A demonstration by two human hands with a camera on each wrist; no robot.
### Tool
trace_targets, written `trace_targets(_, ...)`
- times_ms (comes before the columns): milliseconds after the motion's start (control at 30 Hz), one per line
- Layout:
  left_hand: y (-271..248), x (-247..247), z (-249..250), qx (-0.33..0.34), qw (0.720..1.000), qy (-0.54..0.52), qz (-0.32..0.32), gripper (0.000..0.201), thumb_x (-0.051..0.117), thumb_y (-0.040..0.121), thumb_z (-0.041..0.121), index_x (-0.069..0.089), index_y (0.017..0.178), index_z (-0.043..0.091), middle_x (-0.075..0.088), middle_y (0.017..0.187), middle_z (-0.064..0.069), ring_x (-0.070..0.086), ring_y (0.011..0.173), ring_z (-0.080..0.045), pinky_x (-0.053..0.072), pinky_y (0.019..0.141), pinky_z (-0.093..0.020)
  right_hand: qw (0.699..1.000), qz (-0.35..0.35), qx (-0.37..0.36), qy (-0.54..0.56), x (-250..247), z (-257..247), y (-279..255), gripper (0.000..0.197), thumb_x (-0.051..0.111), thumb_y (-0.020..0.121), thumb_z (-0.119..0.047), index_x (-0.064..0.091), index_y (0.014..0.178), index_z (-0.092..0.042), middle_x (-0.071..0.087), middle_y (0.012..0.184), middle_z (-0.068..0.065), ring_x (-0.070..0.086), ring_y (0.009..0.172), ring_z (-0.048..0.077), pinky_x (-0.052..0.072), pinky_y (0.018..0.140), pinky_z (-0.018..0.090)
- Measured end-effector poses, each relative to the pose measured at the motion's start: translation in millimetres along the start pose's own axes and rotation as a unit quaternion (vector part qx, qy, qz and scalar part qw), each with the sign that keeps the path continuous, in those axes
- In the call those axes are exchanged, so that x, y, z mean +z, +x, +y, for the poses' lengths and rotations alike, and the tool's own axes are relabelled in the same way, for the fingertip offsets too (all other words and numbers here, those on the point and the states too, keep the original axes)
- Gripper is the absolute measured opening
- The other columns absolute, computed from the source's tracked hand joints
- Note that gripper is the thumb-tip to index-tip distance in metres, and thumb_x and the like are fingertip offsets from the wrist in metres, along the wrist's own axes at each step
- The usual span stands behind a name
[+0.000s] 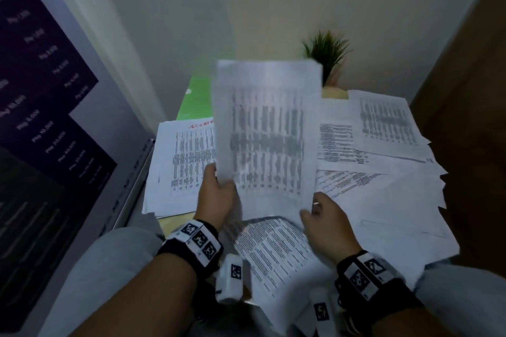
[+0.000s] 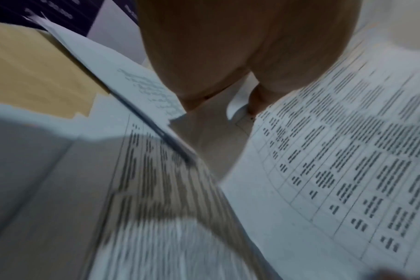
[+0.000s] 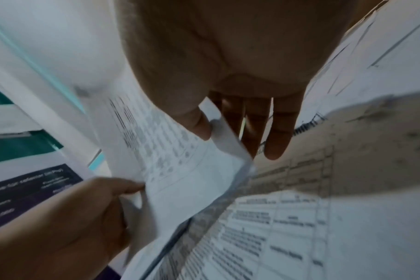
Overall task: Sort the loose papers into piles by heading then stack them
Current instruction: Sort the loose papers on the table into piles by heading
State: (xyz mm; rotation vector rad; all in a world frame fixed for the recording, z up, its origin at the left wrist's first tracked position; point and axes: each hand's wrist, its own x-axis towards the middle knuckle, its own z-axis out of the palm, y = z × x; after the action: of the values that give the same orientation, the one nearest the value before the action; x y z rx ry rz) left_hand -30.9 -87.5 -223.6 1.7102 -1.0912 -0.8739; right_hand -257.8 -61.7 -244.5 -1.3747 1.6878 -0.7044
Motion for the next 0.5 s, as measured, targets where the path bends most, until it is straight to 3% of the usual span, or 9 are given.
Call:
trace_targets(100,32.9,-36.4,4.1,-0.014,0.997,0.026,0.072,0.023,0.041,0.097,-0.003,0.041,0.113,0.013,0.051,0.088,0.001,0.049,0.073,-0.013,0.041,0.058,-0.022,0.997,0.029,0.031,0.069,-16.0,5.6,10.2,0.013,0.066,0.093,-0.012,0.063,0.095,-0.025,0.075,0.083,0.006,0.071,0.075,0.035,0.06,0.073,0.05)
trace_targets(167,56.7,-64.9,-1.8,-0.042,0.992,0.068,0.097,0.026,0.041,0.095,-0.003,0.041,0.111,0.017,0.052,0.091,-0.003,0.052,0.081,-0.024,0.045,0.075,-0.031,0.994,0.048,0.045,0.092,-27.8,8.2,14.8,0.016,0.067,0.091,-0.009,0.065,0.096,-0.024,0.076,0.082,0.007,0.072,0.073,0.037,0.059,0.071,0.047)
trace_targets(233,71.9,-87.5,-9.8,-0.081,0.986,0.11,0.094,0.03,0.044,0.093,-0.007,0.04,0.11,0.018,0.05,0.088,-0.002,0.051,0.09,-0.025,0.043,0.082,-0.034,0.99,0.063,0.06,0.114,-37.9,10.1,18.7,0.015,0.066,0.092,-0.007,0.066,0.098,-0.021,0.076,0.086,0.012,0.07,0.07,0.035,0.054,0.066,0.041)
trace_targets(333,79.3,-110.7,-18.8,-0.102,0.98,0.153,0.07,0.023,0.045,0.09,-0.011,0.046,0.104,0.008,0.052,0.086,-0.006,0.051,0.09,-0.025,0.04,0.083,-0.034,0.988,0.073,0.065,0.121,-52.7,11.7,21.2,0.011,0.065,0.094,-0.003,0.065,0.101,-0.012,0.074,0.089,0.021,0.068,0.069,0.034,0.049,0.065,0.035)
trace_targets(433,84.5,-122.1,-23.1,-0.13,0.975,0.171,0.054,0.025,0.047,0.09,-0.006,0.052,0.107,0.011,0.062,0.1,-0.012,0.057,0.097,-0.031,0.047,0.094,-0.044,0.987,0.092,0.065,0.113,-65.0,12.6,19.5,0.01,0.063,0.096,-0.003,0.065,0.103,-0.011,0.074,0.088,0.023,0.069,0.074,0.041,0.049,0.067,0.037)
trace_targets(500,90.1,-125.3,-26.1,-0.148,0.975,0.157,0.052,0.03,0.045,0.094,-0.005,0.052,0.118,0.011,0.06,0.111,-0.014,0.054,0.098,-0.029,0.044,0.092,-0.043,0.986,0.106,0.072,0.105,-69.0,12.0,20.2,0.009,0.061,0.098,-0.004,0.065,0.104,-0.009,0.074,0.089,0.021,0.067,0.071,0.036,0.049,0.065,0.035)
